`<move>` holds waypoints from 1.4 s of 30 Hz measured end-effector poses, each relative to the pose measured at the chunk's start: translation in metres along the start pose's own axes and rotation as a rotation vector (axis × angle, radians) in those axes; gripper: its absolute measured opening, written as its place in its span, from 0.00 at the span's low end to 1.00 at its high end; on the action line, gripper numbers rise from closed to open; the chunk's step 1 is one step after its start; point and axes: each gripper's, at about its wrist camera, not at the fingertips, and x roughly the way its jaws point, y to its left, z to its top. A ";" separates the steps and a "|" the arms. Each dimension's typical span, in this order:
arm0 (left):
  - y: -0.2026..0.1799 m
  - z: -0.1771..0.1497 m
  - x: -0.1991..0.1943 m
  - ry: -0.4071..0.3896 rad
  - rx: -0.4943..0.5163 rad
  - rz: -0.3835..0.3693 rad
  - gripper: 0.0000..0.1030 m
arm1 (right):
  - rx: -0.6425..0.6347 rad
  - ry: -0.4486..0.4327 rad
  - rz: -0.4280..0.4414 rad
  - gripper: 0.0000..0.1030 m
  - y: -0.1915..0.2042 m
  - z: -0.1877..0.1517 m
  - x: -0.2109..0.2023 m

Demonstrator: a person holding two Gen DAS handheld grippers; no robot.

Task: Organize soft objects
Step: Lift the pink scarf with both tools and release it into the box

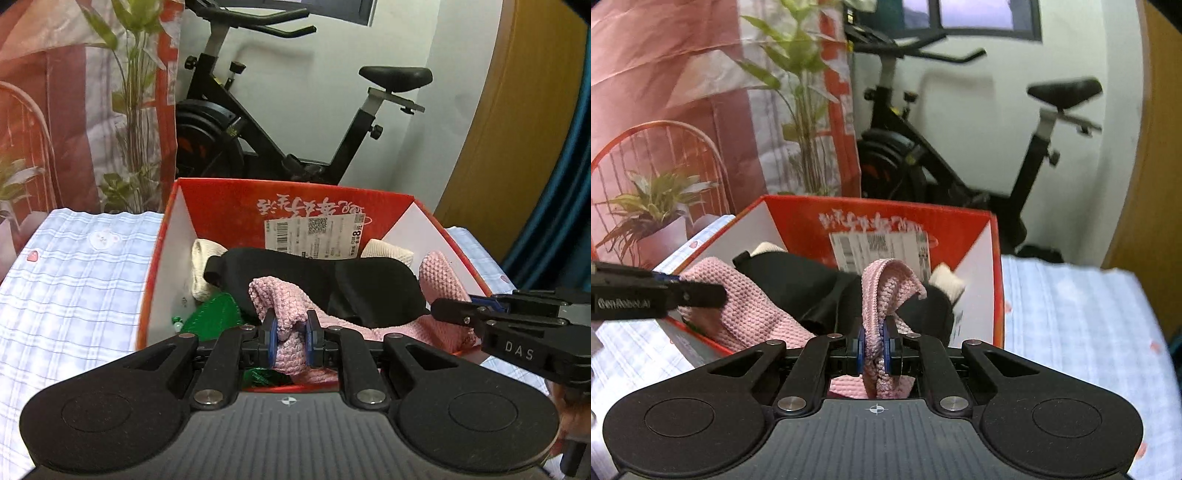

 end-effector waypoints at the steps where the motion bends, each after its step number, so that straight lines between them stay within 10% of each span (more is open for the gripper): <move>1: -0.001 0.001 0.001 0.005 0.000 0.004 0.15 | 0.012 0.005 0.002 0.09 -0.003 -0.003 0.001; 17: -0.008 0.004 0.011 0.057 0.118 0.102 0.16 | 0.043 0.015 -0.025 0.11 -0.016 -0.008 0.013; 23: -0.012 0.006 -0.002 -0.007 0.144 0.114 0.46 | 0.005 -0.017 -0.061 0.29 -0.014 -0.005 0.002; 30: -0.013 -0.003 -0.041 -0.120 0.166 0.127 0.73 | -0.020 -0.111 -0.101 0.79 -0.015 -0.004 -0.024; 42: 0.003 -0.086 -0.080 -0.053 0.089 0.053 0.74 | 0.013 -0.166 -0.070 0.89 -0.002 -0.044 -0.064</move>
